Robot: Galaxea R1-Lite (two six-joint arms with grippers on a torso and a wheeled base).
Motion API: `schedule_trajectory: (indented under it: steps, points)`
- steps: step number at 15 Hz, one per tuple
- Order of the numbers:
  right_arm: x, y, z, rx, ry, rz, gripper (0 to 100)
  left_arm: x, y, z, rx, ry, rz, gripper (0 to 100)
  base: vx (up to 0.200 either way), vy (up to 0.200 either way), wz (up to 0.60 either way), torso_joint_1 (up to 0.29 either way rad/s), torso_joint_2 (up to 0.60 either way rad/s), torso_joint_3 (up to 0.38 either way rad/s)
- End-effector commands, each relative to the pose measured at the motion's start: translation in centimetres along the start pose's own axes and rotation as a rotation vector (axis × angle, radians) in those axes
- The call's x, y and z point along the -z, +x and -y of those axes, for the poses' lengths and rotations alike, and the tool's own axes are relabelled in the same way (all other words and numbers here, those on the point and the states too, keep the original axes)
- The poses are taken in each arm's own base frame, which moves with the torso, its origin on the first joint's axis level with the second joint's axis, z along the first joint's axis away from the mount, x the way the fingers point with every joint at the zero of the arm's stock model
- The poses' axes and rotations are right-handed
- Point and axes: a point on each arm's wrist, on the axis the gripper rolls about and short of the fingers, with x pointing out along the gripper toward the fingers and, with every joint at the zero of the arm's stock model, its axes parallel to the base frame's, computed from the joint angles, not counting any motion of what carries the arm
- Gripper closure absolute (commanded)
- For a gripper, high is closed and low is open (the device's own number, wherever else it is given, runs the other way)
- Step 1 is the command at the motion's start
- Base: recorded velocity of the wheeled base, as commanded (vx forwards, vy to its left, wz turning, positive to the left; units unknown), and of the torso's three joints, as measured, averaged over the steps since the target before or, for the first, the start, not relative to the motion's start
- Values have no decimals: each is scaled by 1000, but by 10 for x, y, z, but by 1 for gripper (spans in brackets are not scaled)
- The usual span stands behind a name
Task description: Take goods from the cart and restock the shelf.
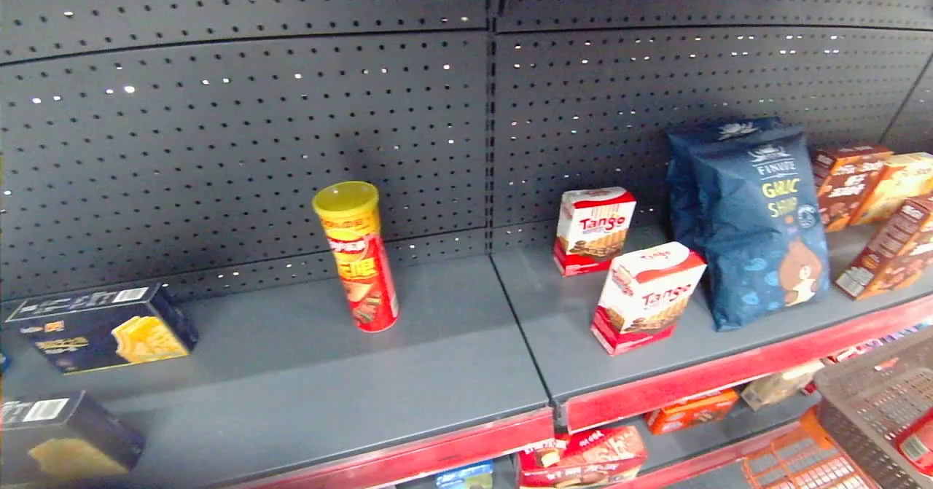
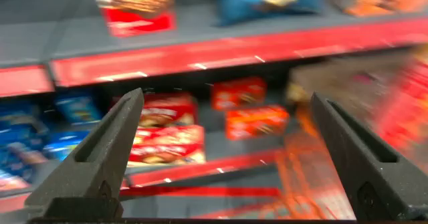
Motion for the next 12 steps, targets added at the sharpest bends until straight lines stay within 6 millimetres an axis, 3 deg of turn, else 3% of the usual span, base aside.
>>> schedule_trajectory:
  steps: [1,12]
  points:
    - [0,0,0,0,-1,1,0,0,0,0,0,0,0,0,0,0,-600,2,2,2]
    - [0,0,0,0,-1,3,0,0,0,0,0,0,0,0,0,0,-600,3,0,3]
